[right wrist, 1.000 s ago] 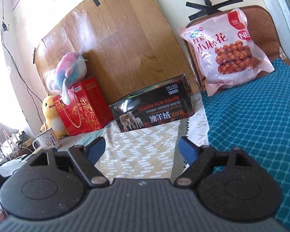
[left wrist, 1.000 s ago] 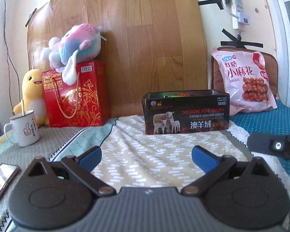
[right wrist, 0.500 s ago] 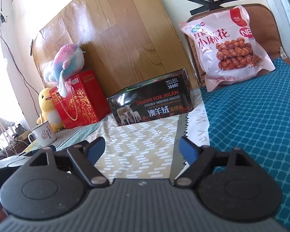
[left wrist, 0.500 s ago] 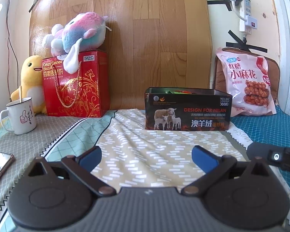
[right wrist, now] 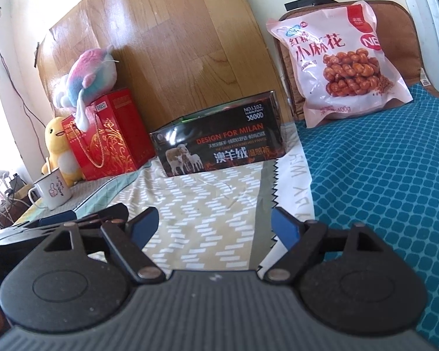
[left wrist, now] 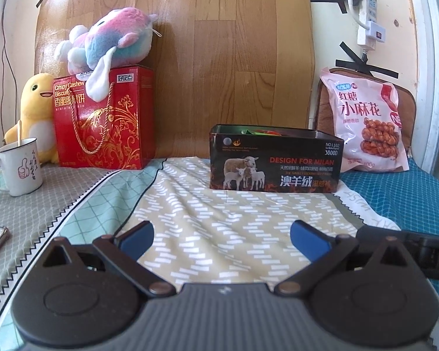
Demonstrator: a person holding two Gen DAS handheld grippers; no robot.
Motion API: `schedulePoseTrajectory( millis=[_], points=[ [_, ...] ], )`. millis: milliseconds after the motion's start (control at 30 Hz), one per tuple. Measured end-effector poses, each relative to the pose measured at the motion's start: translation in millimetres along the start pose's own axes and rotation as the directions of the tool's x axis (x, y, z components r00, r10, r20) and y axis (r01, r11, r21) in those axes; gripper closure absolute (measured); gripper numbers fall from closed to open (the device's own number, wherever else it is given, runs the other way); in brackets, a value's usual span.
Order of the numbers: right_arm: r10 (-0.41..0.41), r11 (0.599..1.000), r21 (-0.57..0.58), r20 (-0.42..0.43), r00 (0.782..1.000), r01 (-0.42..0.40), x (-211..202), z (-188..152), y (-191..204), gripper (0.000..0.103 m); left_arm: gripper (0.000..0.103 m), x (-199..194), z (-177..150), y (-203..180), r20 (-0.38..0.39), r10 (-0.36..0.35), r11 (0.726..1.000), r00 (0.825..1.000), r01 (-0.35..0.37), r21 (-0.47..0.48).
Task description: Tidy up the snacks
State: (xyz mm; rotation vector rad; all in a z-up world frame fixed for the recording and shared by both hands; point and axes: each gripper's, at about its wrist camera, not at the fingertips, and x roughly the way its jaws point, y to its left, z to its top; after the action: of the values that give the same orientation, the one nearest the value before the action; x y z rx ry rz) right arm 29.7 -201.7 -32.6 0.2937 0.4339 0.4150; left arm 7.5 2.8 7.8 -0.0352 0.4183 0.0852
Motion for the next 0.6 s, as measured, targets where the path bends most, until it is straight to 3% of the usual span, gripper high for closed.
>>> schedulePoseTrajectory(
  millis=[600],
  points=[
    [0.008,1.0,0.005,-0.021,1.0,-0.008,5.4,1.1,-0.7,0.017,0.0,-3.9,0.0,-0.5,0.024,-0.004,1.0,1.0,0.004,-0.001]
  ],
)
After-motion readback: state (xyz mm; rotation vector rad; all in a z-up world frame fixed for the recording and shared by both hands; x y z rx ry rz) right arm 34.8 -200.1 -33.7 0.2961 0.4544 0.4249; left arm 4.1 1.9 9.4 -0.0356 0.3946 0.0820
